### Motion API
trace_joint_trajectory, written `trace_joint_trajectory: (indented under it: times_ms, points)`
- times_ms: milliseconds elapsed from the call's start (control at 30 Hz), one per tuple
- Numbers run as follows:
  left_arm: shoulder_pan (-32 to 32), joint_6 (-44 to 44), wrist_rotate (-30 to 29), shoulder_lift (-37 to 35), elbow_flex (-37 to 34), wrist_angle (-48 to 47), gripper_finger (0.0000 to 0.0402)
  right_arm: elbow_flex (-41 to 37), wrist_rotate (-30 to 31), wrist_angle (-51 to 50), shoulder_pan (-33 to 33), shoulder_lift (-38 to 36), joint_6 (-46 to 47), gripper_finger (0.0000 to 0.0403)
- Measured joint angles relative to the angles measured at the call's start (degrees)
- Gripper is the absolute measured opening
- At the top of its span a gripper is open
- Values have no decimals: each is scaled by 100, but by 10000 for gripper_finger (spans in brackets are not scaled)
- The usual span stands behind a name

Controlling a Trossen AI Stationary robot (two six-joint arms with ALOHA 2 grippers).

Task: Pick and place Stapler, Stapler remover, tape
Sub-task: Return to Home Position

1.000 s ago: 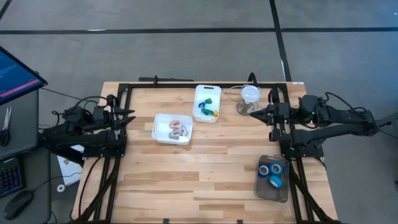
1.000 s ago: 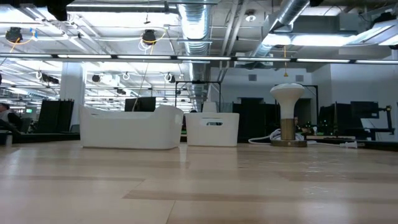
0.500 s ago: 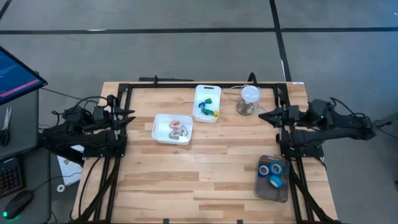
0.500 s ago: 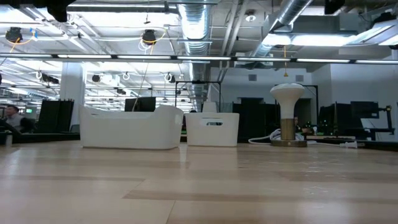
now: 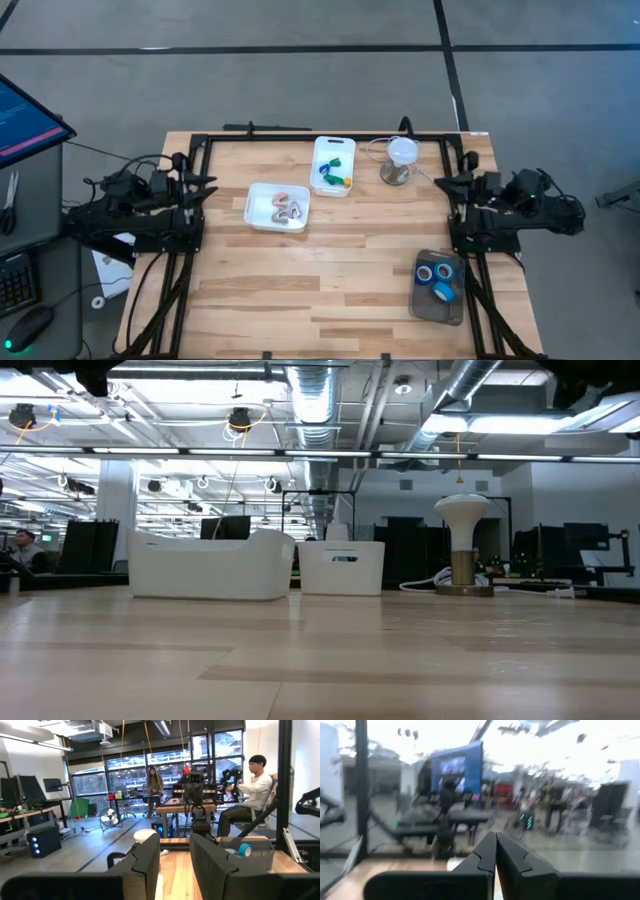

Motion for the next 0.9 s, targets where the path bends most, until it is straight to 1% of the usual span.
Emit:
trace_joint_trajectory:
  times_ms: [67, 167, 200, 267, 433, 533, 767, 900]
  points:
    - [0, 2, -47, -2, 2, -39, 99, 91, 129, 127, 0, 54, -85, 1]
    - [0, 7, -164, 0, 0, -76, 99, 38, 139, -121, 2, 5, -37, 1]
    - [0, -10, -193, -2, 0, -81, 99, 53, 112, -56, 2, 3, -30, 1]
    - [4, -13, -186, -2, 0, -141, 99, 80, 101, -6, 10, 1, 20, 1]
    - [4, -39, -186, 1, -8, -228, 99, 34, 98, -255, 11, 1, 286, 1]
    - [4, -130, -188, -2, -106, -195, 99, -117, 98, -241, 11, 1, 403, 1]
    - [4, -474, -186, 1, -603, -183, 99, -729, 110, 226, 9, 1, 566, 1]
    - [4, -600, -186, 1, -841, -39, 99, -946, 109, 308, 9, 1, 796, 1]
